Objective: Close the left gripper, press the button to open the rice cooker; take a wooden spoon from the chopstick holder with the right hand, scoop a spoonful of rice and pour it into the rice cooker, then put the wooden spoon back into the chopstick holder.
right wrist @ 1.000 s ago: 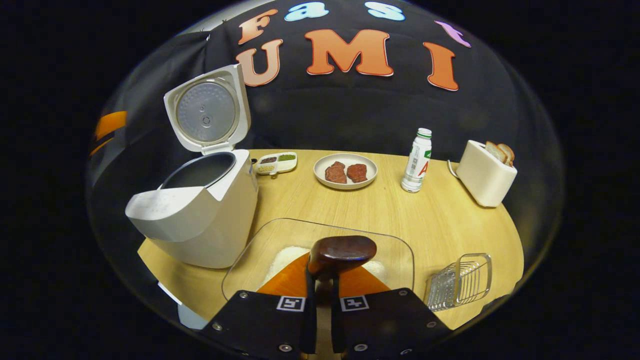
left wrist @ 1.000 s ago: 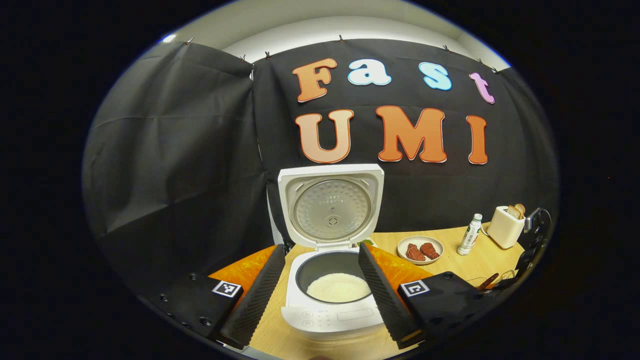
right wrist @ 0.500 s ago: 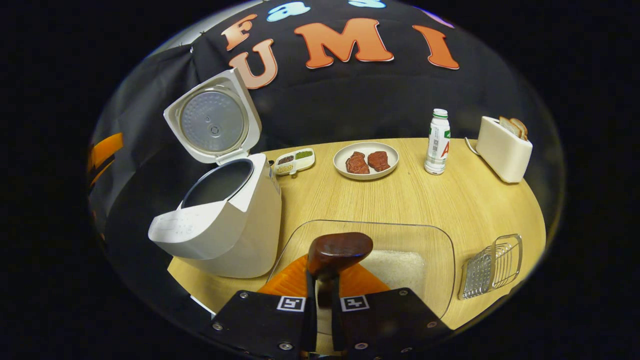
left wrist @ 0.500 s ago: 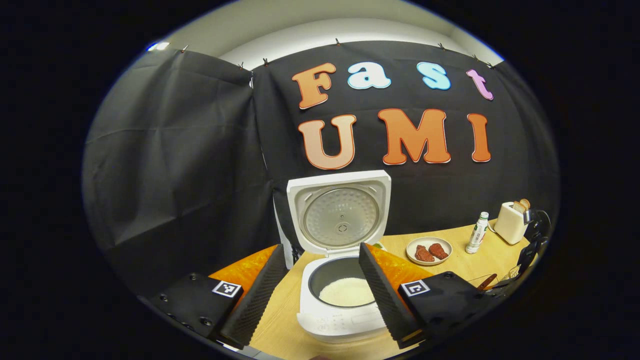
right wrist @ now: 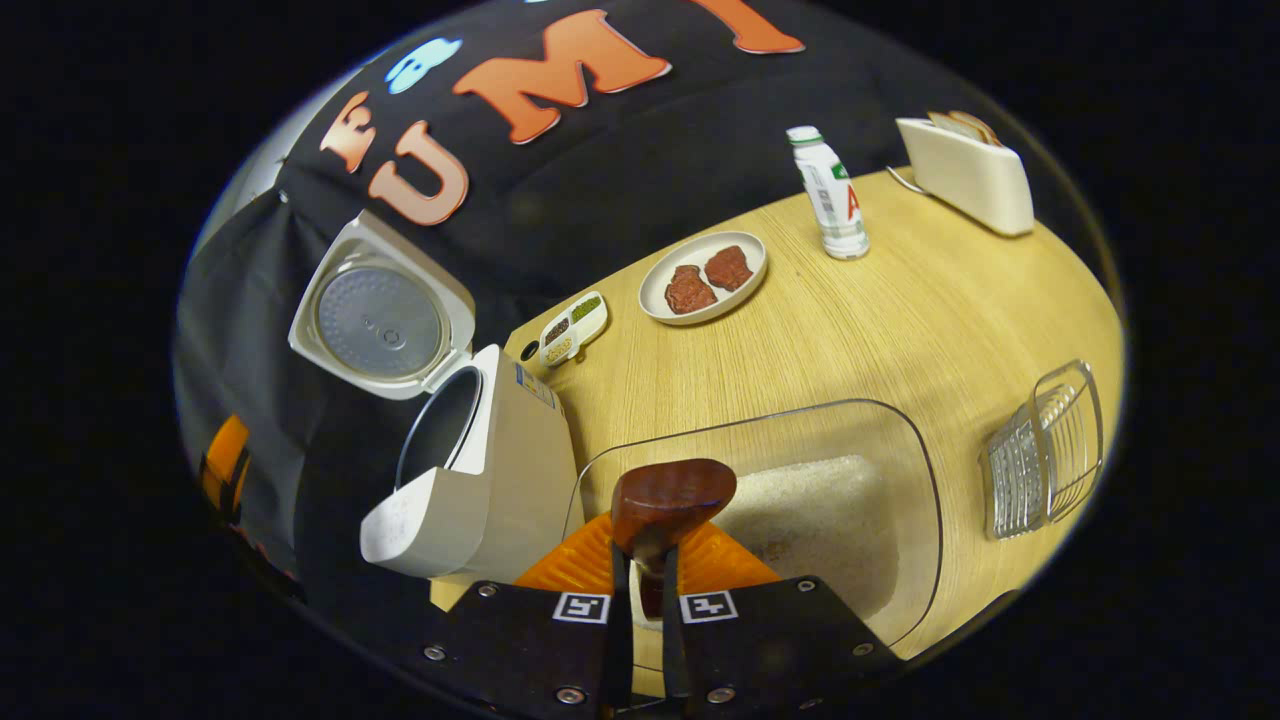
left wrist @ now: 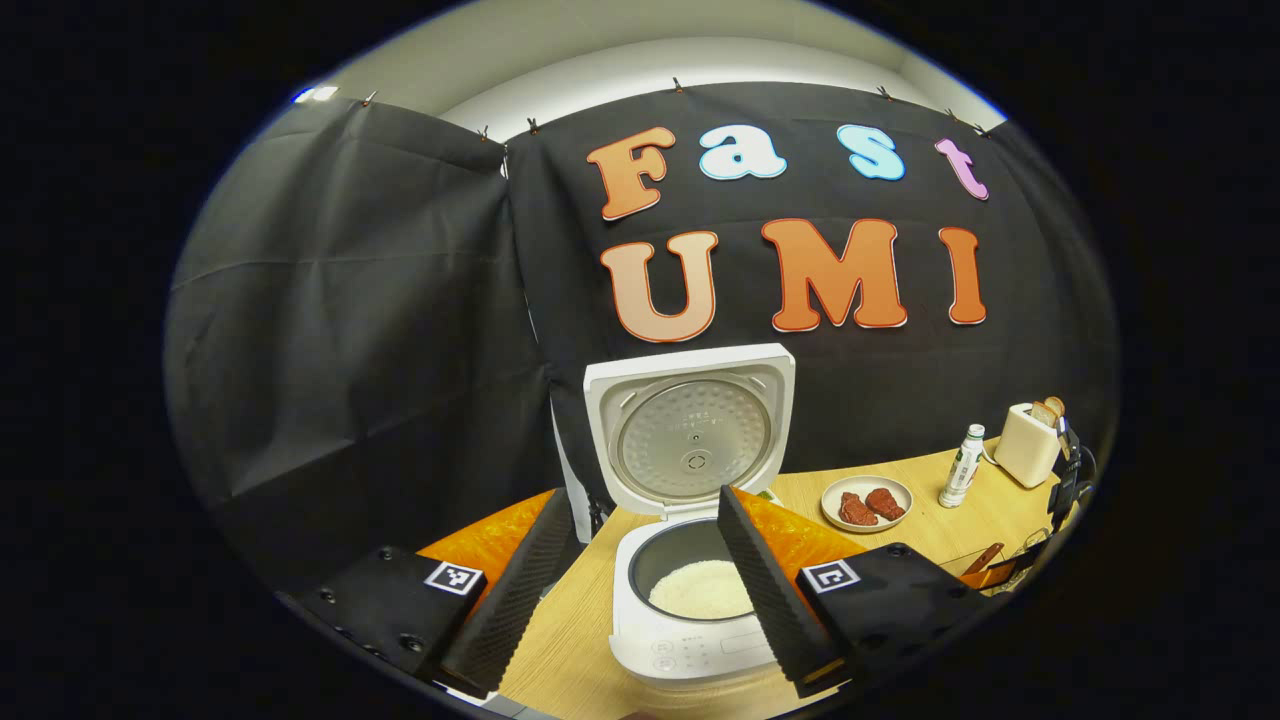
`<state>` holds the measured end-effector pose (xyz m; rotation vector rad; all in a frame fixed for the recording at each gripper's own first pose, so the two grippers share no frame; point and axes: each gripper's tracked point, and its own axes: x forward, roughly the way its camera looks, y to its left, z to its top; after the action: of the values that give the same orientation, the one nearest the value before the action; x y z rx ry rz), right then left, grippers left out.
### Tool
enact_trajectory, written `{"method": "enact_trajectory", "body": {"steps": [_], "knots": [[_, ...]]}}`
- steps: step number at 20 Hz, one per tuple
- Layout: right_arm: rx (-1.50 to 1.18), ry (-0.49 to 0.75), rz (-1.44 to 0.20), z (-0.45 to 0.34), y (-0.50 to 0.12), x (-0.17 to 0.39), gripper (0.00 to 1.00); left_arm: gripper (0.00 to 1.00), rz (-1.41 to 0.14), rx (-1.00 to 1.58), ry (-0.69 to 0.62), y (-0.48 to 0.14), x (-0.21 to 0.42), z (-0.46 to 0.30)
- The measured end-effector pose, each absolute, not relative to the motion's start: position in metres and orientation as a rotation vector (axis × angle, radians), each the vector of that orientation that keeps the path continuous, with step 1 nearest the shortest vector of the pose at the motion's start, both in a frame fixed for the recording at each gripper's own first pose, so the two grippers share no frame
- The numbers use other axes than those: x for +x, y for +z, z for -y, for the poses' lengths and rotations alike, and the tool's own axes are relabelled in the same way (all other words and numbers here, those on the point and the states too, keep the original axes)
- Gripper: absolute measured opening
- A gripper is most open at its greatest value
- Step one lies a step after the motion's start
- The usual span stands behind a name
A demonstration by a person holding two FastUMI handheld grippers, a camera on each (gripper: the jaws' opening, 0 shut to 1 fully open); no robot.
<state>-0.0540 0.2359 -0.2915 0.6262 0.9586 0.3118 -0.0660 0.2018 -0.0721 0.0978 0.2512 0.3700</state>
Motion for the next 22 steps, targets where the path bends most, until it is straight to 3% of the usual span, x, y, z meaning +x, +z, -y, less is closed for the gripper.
{"method": "enact_trajectory", "body": {"steps": [11, 22], "knots": [[0.965, 0.261, -0.926, -0.185, -0.282, -0.046, 0.11, 1.00, -0.245, 0.079, 0.350, -0.066, -0.057, -0.181], [1.197, 0.297, -0.772, -0.141, -0.212, -0.021, 0.11, 1.00, -0.206, 0.090, 0.340, -0.051, -0.046, -0.162]]}}
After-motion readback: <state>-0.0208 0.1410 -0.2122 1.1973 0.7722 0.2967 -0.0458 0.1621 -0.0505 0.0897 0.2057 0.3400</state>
